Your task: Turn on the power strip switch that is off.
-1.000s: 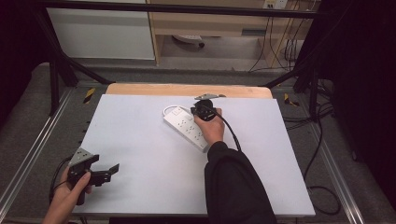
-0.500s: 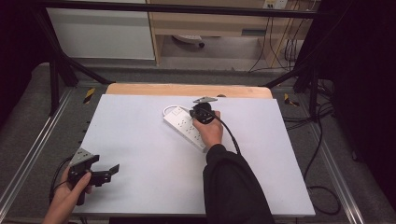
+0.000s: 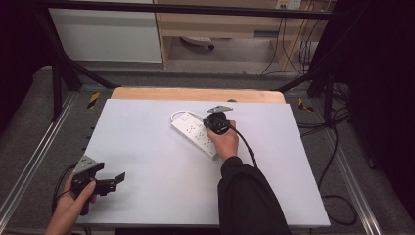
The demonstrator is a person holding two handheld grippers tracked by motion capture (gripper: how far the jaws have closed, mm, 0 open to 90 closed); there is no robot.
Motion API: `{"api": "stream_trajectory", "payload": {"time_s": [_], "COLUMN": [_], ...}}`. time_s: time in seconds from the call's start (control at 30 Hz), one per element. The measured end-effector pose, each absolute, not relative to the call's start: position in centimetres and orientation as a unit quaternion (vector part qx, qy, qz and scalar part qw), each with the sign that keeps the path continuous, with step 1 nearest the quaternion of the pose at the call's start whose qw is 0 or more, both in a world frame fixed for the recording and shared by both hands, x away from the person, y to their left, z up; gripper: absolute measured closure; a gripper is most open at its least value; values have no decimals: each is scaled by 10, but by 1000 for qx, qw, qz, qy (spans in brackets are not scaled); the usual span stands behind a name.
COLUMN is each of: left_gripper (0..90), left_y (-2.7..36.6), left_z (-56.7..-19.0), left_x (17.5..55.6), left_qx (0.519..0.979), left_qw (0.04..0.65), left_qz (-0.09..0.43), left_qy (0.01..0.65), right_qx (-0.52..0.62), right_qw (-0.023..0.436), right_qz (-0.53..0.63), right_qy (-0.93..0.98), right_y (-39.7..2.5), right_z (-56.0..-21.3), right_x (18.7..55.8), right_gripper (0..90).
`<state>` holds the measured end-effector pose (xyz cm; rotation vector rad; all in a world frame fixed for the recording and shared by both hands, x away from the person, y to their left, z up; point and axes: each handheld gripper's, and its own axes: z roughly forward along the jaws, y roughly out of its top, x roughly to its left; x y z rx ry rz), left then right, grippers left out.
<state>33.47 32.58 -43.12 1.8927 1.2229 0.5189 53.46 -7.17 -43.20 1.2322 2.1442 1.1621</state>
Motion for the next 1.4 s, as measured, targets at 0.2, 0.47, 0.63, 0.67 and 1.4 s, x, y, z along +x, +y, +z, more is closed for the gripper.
{"api": "stream_trajectory", "payload": {"time_s": [0.2,0.47,0.63,0.67,1.4], "left_gripper": [82,82,82,82,82], "left_y": [326,326,326,326,326], "left_z": [-431,-431,-431,-431,-431], "left_x": [335,335,335,335,335], "left_qx": [749,749,749,749,749], "left_qw": [404,404,404,404,403], "left_qz": [205,204,205,205,206], "left_qy": [484,484,484,484,483], "right_qx": [445,446,439,439,445], "right_qw": [201,201,200,201,194], "right_qz": [418,428,429,430,448], "right_qy": [766,760,763,763,751], "right_y": [-73,-73,-69,-69,-76], "right_z": [-437,-440,-441,-441,-445], "right_x": [533,530,529,529,526], "right_gripper": [900,900,900,900,900]}}
